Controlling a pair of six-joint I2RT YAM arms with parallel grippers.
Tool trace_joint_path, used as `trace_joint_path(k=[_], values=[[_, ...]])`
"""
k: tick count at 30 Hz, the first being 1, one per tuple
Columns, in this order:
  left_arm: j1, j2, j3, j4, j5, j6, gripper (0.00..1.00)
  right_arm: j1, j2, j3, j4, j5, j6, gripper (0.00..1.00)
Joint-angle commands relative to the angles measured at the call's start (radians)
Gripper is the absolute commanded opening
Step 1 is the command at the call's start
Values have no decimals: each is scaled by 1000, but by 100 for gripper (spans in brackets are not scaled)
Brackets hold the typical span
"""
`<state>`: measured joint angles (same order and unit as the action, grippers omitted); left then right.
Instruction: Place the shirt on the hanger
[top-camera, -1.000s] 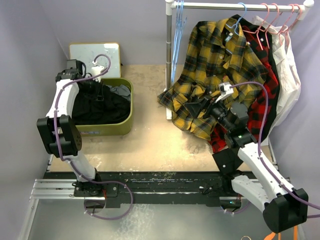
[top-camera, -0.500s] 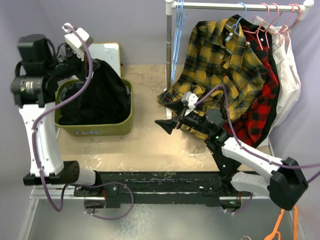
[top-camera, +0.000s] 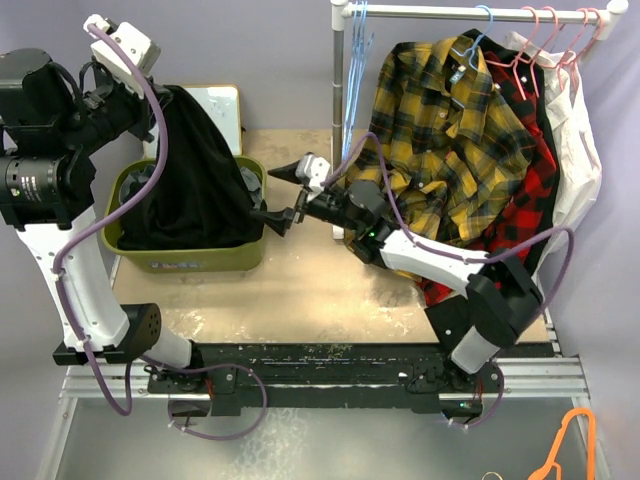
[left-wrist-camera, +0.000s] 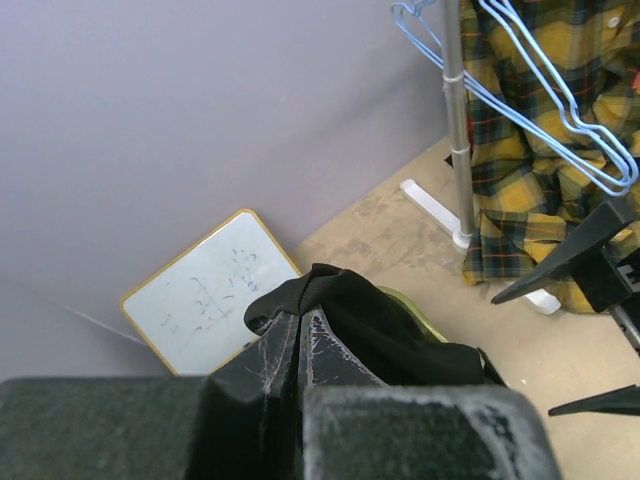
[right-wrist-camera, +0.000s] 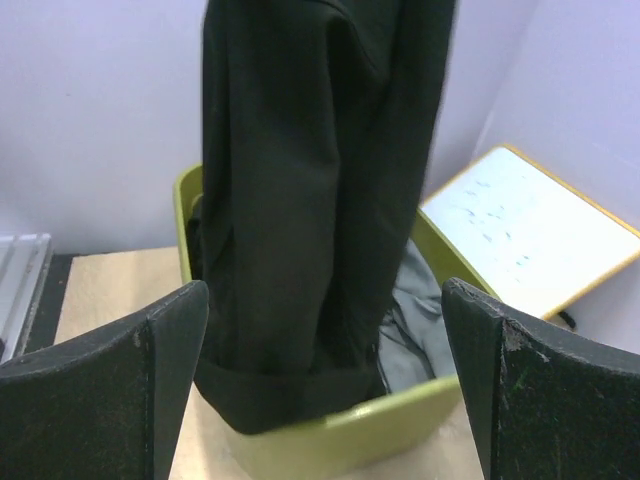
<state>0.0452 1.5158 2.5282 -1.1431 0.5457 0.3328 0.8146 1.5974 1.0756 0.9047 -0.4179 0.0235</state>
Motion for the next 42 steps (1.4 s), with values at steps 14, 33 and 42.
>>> trace_joint_path(k=[14,33,42], values=[[2,-25,39,54,-161,48,0,111,-35,-59,-38,117,-705,100],[2,-39,-53,75,-130,19,0,265,244,21,154,421,-1315,75],[2,-24,-17,118,-198,3,0,285,210,263,93,429,-1233,0]])
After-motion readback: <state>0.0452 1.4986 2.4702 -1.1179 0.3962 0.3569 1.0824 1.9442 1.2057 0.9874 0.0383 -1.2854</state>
